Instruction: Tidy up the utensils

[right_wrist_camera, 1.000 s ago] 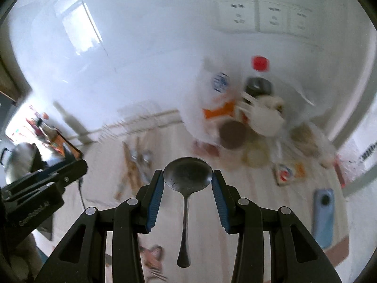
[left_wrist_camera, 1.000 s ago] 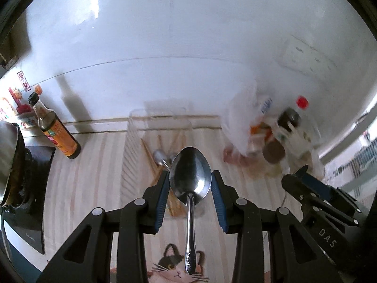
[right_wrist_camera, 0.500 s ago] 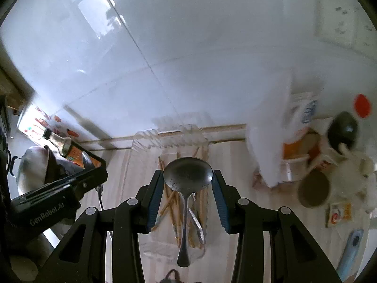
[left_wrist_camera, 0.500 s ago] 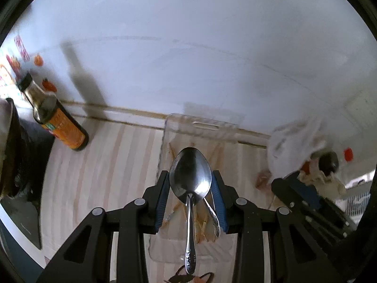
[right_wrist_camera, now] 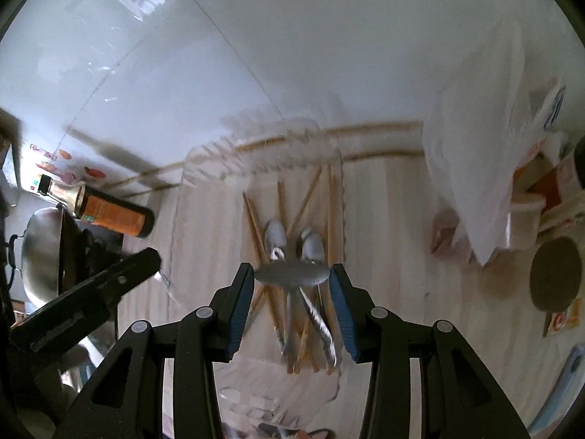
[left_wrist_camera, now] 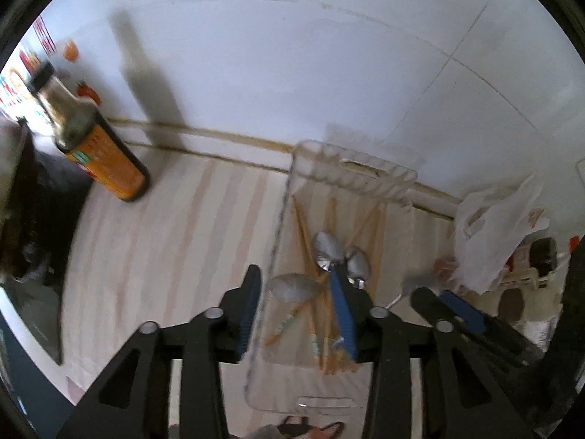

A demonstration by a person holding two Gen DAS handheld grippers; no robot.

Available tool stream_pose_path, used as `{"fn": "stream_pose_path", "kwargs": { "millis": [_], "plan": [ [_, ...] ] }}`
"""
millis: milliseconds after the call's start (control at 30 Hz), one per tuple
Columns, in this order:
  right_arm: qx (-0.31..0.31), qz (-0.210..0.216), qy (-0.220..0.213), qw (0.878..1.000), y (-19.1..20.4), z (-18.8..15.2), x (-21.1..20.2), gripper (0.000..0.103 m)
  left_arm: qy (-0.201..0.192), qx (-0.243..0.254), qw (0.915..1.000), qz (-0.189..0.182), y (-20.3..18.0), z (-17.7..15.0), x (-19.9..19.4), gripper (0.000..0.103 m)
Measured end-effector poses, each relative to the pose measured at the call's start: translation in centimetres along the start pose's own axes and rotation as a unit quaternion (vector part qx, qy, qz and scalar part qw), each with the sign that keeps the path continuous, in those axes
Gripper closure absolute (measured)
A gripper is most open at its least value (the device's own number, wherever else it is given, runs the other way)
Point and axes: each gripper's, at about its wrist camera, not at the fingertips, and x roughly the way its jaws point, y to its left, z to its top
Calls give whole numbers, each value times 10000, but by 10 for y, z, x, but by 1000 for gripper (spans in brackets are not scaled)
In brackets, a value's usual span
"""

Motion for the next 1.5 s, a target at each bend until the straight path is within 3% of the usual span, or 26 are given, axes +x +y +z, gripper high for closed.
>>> {"fn": "stream_pose_path", "kwargs": {
  "millis": [67, 267, 333, 433, 467, 533, 633, 933, 1233, 1500],
  "plan": [
    [-34, -80, -46, 10000, -2, -3, -3, 53, -232, 124, 9994, 231, -1, -5, -10, 39],
    [-405, -640, -376, 9964, -8, -22, -26, 43, -685, 339, 9947, 683, 6, -25, -27, 35],
    [-541, -883, -501, 9934, -8, -32, -32, 38, -799, 392, 9929, 787, 8, -34, -30, 23],
    [-611, -1115, -592, 9901, -11, -47, -37, 30, -931, 419, 9911, 858, 13, -48, -33, 18],
    [-632, -1185, -609, 9891, -11, -50, -38, 27, -934, 432, 9911, 845, 13, -52, -33, 9],
    [-691, -1337, -651, 9865, -12, -59, -40, 15, -922, 490, 9911, 823, 15, -62, -33, 0],
    [-752, -1542, -657, 9830, -11, -71, -42, 2, -964, 600, 9896, 887, 13, -73, -34, 0],
    [-578, -1873, -906, 9764, -10, -109, -66, 0, -1182, 790, 9870, 750, 17, -105, -64, 0],
    [-470, -1945, -1643, 9659, 12, -165, -139, 0, -1733, 960, 9792, 437, 24, -156, -142, 0],
    [-446, -2007, -2359, 9498, 43, -236, -220, 0, -2205, 1021, 9699, 162, 44, -208, -216, 0]
  ]
}}
